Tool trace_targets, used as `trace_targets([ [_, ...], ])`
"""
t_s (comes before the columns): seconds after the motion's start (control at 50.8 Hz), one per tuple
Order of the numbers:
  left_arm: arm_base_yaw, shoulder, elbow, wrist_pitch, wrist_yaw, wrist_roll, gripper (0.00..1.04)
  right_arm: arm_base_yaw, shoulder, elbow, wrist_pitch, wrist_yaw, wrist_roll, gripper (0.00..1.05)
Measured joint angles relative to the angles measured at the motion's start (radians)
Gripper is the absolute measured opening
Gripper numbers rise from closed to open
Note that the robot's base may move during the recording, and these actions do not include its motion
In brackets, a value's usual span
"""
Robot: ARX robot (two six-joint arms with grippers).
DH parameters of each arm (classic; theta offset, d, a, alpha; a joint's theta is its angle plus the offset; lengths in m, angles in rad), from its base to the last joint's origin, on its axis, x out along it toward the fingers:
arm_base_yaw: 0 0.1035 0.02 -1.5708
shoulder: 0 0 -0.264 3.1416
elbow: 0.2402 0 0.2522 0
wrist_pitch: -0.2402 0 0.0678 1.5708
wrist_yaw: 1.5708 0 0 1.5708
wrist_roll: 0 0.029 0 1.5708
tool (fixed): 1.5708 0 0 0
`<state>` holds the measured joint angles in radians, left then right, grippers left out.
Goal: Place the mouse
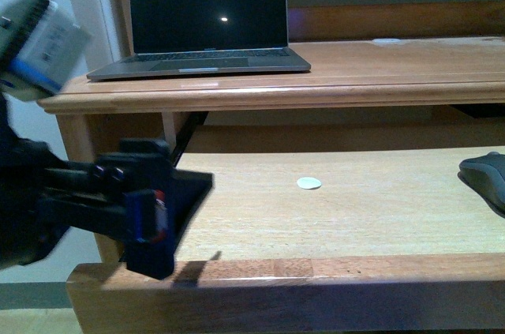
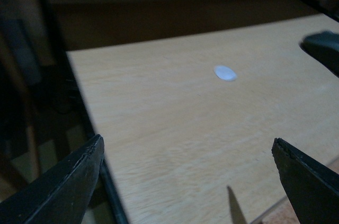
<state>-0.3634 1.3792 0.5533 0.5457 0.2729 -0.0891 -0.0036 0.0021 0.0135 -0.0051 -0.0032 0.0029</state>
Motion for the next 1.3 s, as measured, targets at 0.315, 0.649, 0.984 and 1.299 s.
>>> trace_targets([
  [0.315,0.014,-0.461,-0.237,-0.132,-0.380,-0.031,0.91,0.000,0.000,0.000,0.000,0.000,0.000,0.97],
  [0.649,0.102,-1.257,-0.445,-0.531,-0.524,0.071,0.29,0.000,0.000,0.000,0.000,0.001,0.000,0.97],
  [0.984,0.342,-1.321,-0.491,-0.549,-0.289,0.080,0.03,0.027,0.248,0.050,0.120,-0.241,0.171,0.97],
  [1.299,0.358,-1.370,-0.546,-0.548,-0.276,0.080,0.03,0.315,0.703,0.211,0.489,0.050,0.184,0.97],
])
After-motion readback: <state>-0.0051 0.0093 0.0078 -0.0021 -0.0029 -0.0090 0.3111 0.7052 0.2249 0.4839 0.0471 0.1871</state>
